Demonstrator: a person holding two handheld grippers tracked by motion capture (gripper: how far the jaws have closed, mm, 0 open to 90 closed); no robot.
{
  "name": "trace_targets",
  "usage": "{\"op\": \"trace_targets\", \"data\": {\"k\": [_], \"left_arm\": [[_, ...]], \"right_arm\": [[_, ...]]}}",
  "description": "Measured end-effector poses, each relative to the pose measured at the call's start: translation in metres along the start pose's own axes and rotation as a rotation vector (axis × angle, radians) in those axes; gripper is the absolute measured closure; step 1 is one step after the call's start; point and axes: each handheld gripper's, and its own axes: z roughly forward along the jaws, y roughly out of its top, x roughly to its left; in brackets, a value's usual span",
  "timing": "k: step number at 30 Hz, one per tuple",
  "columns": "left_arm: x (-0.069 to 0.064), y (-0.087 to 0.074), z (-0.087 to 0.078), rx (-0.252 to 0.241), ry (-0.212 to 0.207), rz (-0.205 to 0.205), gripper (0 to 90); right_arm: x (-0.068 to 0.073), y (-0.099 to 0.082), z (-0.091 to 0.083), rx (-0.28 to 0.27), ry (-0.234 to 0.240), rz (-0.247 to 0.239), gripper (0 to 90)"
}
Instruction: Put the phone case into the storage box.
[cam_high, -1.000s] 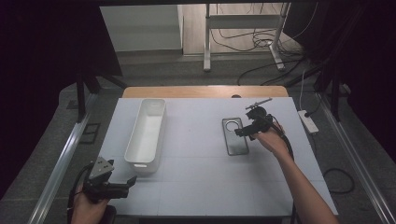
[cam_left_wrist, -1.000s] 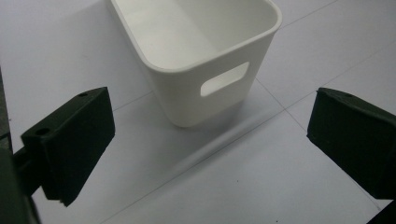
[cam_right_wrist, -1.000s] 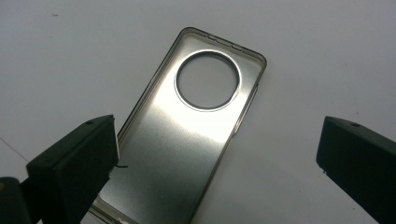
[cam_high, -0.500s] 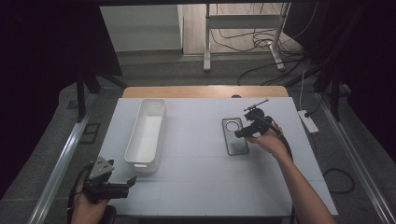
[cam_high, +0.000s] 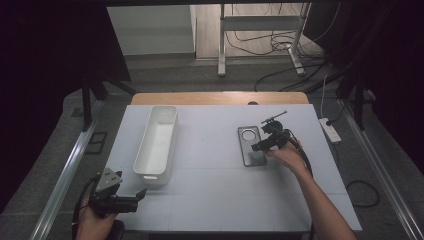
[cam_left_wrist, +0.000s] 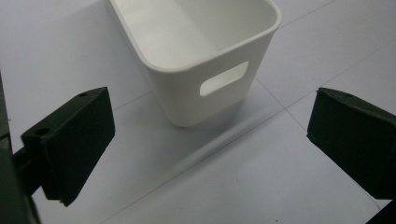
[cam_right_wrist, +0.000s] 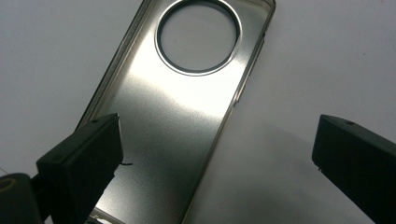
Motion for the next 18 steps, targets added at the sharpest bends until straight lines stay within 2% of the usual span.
{"op": "trace_targets", "data": {"k": [10,11,13,18], "left_arm": [[0.000,0.000,0.000,-0.002,-0.002,-0.002,1.6],[0.000,0.000,0.000,-0.002,-0.002,-0.002,1.6],[0.000,0.000,0.000,-0.001,-0.001,-0.001,1.6],[0.000,0.000,0.000,0.002,0.000,0.003,1.7]], "right_arm": [[-0.001,-0.005,0.012,0.036,0.017,-0.001,9.4],[0.000,-0.005,0.013,0.041,0.007,-0.012,11.1],[0.002,-0.006,0.013,0.041,-0.019,-0.043,15.4],[-0.004,-0.008,0.006,0.021,-0.020,-0.020,37.6]]}}
